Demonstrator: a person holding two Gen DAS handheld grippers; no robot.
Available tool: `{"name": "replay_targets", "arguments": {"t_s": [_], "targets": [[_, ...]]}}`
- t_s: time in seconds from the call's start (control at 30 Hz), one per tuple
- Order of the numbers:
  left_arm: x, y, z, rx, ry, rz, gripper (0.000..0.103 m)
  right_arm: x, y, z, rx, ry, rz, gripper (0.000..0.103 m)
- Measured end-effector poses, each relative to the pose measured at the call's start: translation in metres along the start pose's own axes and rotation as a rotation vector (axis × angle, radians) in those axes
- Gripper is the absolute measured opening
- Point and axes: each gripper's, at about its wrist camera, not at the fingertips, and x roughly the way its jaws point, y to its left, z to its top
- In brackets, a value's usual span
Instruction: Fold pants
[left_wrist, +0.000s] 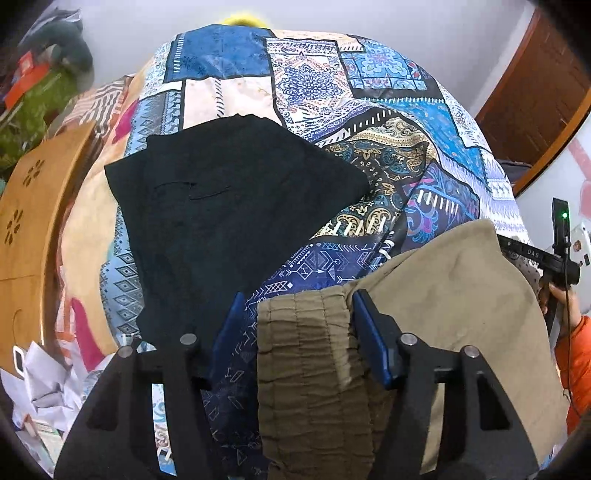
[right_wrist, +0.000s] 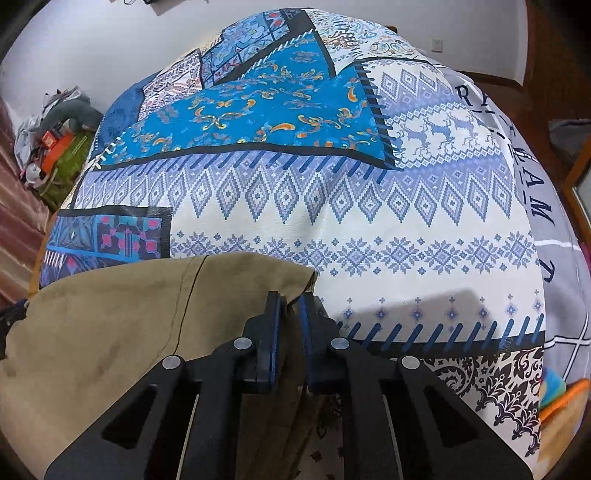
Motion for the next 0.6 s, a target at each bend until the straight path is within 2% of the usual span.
{"name": "replay_targets", "arguments": {"t_s": [0.1, 0.17, 0.2, 0.27, 0.33, 0.4, 0.5, 0.57, 0.6], "targets": [[-0.015, -0.011, 0.001, 0.057, -0.015, 0.063, 0.062, -0.012, 0.011, 0.005, -0.041, 0.023, -0.078, 0.011], [-0.028, -0.019, 0.001, 0.104, -0.048, 0.114, 0.064, -0.024, 0.015, 0.008, -0.066, 0.012, -0.081, 0.011], [-0.035, -0.023, 0.000, 0.128, -0.067, 0.126, 0.068, -0.036, 0.021, 0.008, -0.081, -0.007, -0.071, 0.011], [-0.050, -0.030, 0.000, 0.156, -0.106, 0.129, 0.075, -0.060, 0.035, 0.005, -0.102, -0.049, -0.044, 0.016], [-0.064, -0.038, 0.001, 0.174, -0.141, 0.112, 0.078, -0.084, 0.054, 0.001, -0.132, -0.084, 0.004, 0.030], [-0.075, -0.047, 0.001, 0.192, -0.168, 0.084, 0.084, -0.102, 0.082, -0.002, -0.178, -0.108, 0.064, 0.038], [-0.080, -0.059, 0.000, 0.210, -0.174, 0.047, 0.089, -0.114, 0.119, -0.011, -0.248, -0.094, 0.152, 0.038], [-0.076, -0.067, -0.001, 0.223, -0.152, 0.036, 0.089, -0.113, 0.140, -0.016, -0.285, -0.071, 0.193, 0.043], [-0.073, -0.069, -0.002, 0.229, -0.141, 0.032, 0.089, -0.110, 0.150, -0.020, -0.301, -0.055, 0.214, 0.049]]}}
